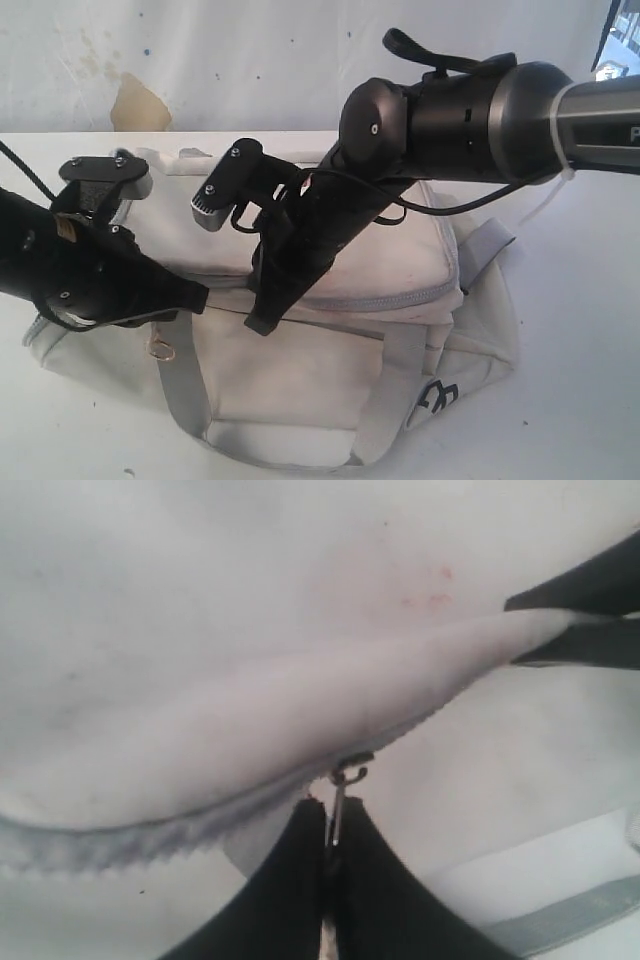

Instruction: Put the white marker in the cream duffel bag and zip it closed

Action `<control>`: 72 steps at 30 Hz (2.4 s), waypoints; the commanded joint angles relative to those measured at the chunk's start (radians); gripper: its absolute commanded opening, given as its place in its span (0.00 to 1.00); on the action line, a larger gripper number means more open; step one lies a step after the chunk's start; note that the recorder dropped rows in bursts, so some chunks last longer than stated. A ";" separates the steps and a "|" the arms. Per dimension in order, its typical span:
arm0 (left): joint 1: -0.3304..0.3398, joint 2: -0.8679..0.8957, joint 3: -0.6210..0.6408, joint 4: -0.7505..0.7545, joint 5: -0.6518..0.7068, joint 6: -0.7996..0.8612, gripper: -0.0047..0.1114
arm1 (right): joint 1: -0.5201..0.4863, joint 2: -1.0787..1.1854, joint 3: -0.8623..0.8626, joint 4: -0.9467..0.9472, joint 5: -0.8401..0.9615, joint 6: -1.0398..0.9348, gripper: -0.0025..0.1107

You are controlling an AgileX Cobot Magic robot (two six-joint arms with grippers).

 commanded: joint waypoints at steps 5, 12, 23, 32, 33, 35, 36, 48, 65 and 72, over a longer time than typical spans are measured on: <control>0.111 -0.045 -0.008 -0.019 0.118 -0.022 0.04 | -0.013 0.000 -0.001 -0.140 0.096 0.099 0.02; 0.202 -0.046 -0.008 -0.005 0.217 0.000 0.04 | -0.013 0.000 -0.001 -0.143 0.091 0.126 0.02; 0.377 -0.046 -0.046 0.004 0.205 0.217 0.04 | -0.013 0.000 -0.001 -0.284 0.093 0.270 0.02; 0.419 -0.046 -0.134 0.029 0.078 0.411 0.04 | -0.013 0.000 -0.001 -0.341 0.116 0.318 0.02; 0.419 -0.046 -0.139 0.029 0.068 0.429 0.04 | -0.013 0.000 -0.001 -0.341 0.118 0.318 0.02; 0.419 -0.046 -0.146 0.029 0.057 0.493 0.04 | -0.011 0.000 -0.001 -0.341 0.115 0.303 0.02; 0.419 -0.046 -0.148 0.025 0.057 0.498 0.04 | -0.011 0.000 -0.001 -0.331 0.094 0.304 0.02; 0.419 -0.046 -0.148 -0.246 0.246 0.842 0.04 | -0.007 0.000 -0.002 0.046 -0.057 0.114 0.50; 0.419 -0.046 -0.146 -0.250 0.363 1.044 0.04 | 0.133 -0.013 -0.002 0.108 -0.334 0.048 0.60; 0.419 -0.046 -0.174 -0.194 0.381 1.050 0.04 | 0.188 0.001 -0.002 0.111 -0.471 0.048 0.60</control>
